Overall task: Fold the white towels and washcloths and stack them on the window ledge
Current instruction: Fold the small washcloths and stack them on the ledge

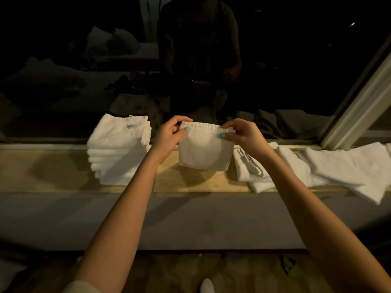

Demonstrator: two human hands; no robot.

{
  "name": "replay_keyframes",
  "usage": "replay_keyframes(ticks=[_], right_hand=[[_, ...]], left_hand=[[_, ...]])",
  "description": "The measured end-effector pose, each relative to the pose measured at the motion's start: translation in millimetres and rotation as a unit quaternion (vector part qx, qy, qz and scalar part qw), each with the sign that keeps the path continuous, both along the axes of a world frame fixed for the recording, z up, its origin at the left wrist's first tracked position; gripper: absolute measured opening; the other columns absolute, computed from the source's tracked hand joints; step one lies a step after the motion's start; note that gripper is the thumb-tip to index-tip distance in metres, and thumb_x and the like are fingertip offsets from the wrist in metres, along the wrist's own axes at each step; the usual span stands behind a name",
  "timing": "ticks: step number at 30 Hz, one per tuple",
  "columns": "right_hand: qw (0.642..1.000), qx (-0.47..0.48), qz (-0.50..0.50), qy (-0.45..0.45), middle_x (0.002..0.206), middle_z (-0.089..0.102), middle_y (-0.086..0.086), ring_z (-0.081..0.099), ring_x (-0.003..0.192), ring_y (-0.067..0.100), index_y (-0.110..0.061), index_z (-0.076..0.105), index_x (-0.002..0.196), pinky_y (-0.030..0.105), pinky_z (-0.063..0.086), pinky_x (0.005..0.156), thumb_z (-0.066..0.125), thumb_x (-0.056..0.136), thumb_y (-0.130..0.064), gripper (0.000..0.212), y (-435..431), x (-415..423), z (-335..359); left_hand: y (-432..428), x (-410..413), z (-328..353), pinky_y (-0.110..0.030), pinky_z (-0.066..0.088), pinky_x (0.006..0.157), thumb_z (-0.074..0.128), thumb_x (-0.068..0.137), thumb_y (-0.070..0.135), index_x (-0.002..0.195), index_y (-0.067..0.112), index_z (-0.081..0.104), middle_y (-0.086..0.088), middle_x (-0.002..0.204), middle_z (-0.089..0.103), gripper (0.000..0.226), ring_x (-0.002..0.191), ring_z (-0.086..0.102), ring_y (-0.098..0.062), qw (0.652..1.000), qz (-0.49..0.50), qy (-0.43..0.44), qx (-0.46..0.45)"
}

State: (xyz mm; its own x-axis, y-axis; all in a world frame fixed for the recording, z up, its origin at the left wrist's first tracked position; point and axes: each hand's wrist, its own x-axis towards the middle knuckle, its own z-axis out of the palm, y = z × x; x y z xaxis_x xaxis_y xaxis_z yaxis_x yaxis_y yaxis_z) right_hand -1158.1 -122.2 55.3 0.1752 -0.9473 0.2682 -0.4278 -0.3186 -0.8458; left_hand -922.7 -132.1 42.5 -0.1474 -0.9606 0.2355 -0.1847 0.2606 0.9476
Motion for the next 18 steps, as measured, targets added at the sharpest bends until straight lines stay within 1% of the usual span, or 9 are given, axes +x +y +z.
replay_keyframes(ticks=[2,5,7,9,10,12,13,15,18], right_hand=[[1.000,0.011,-0.002,0.007,0.089,0.064,-0.006,0.062,0.082,0.010,-0.018,0.062,0.095,0.022,0.051,0.073,0.071,0.084,-0.013,0.015,7,0,-2],[1.000,0.017,-0.002,0.001,0.074,0.059,-0.007,0.055,0.068,0.008,-0.022,0.059,0.082,0.024,0.047,0.065,0.072,0.083,-0.015,0.015,14,-1,-1],[1.000,0.001,-0.008,0.017,0.072,0.057,-0.005,0.052,0.066,0.011,-0.024,0.058,0.079,0.026,0.046,0.063,0.072,0.084,-0.017,0.017,15,0,3],[0.998,-0.020,-0.026,0.046,0.076,0.059,0.001,0.054,0.068,0.014,-0.023,0.058,0.080,0.028,0.048,0.064,0.071,0.084,-0.020,0.014,12,2,13],[0.997,-0.033,-0.037,0.059,0.079,0.060,0.004,0.057,0.070,0.017,-0.020,0.059,0.082,0.031,0.051,0.066,0.071,0.085,-0.022,0.012,8,3,20],[0.995,-0.053,-0.047,0.073,0.083,0.063,0.010,0.059,0.072,0.021,-0.014,0.061,0.086,0.033,0.053,0.068,0.070,0.085,-0.024,0.013,-2,5,34],[0.994,-0.061,-0.049,0.074,0.081,0.062,0.011,0.057,0.069,0.020,-0.013,0.061,0.086,0.033,0.052,0.066,0.070,0.085,-0.024,0.015,-8,5,42],[0.992,-0.075,-0.062,0.077,0.079,0.062,0.014,0.055,0.066,0.017,-0.010,0.062,0.085,0.036,0.050,0.064,0.070,0.085,-0.025,0.017,-23,4,57],[0.989,-0.089,-0.081,0.081,0.076,0.060,0.012,0.053,0.064,0.016,-0.007,0.061,0.082,0.035,0.049,0.063,0.071,0.084,-0.027,0.021,-45,2,81]], left_hand=[[5,2,-3,-0.029,0.054,0.070,0.056,0.095,0.011,0.104,0.030,0.061,-0.001,0.101,0.068,0.022,0.093,0.065,-0.017,1.000,0.000,-0.011,0.000],[11,5,-2,-0.036,0.053,0.075,0.057,0.094,0.011,0.098,0.030,0.061,0.000,0.102,0.068,0.019,0.094,0.065,-0.017,0.999,0.003,-0.016,-0.030],[11,6,2,-0.037,0.052,0.073,0.058,0.094,0.012,0.096,0.029,0.060,-0.002,0.097,0.068,0.017,0.088,0.065,-0.018,0.999,0.012,-0.020,-0.047],[7,5,9,-0.042,0.051,0.068,0.058,0.094,0.015,0.095,0.031,0.058,-0.011,0.091,0.067,0.015,0.081,0.064,-0.029,0.997,0.024,-0.032,-0.059],[2,4,14,-0.042,0.051,0.065,0.057,0.094,0.016,0.094,0.030,0.058,-0.013,0.088,0.066,0.014,0.078,0.063,-0.031,0.997,0.029,-0.035,-0.065],[-9,3,27,-0.036,0.049,0.064,0.057,0.095,0.015,0.094,0.026,0.056,-0.006,0.085,0.065,0.011,0.075,0.062,-0.021,0.996,0.034,-0.034,-0.076],[-15,2,35,-0.034,0.049,0.065,0.057,0.095,0.015,0.094,0.024,0.055,-0.004,0.085,0.064,0.010,0.076,0.061,-0.018,0.996,0.035,-0.033,-0.081],[-28,1,51,-0.036,0.049,0.066,0.057,0.095,0.015,0.093,0.024,0.052,-0.008,0.086,0.062,0.010,0.077,0.060,-0.021,0.995,0.028,-0.034,-0.090],[-49,-1,77,-0.031,0.044,0.060,0.055,0.096,0.016,0.093,0.020,0.049,-0.011,0.078,0.056,0.008,0.066,0.052,-0.018,0.991,0.030,-0.057,-0.115]])
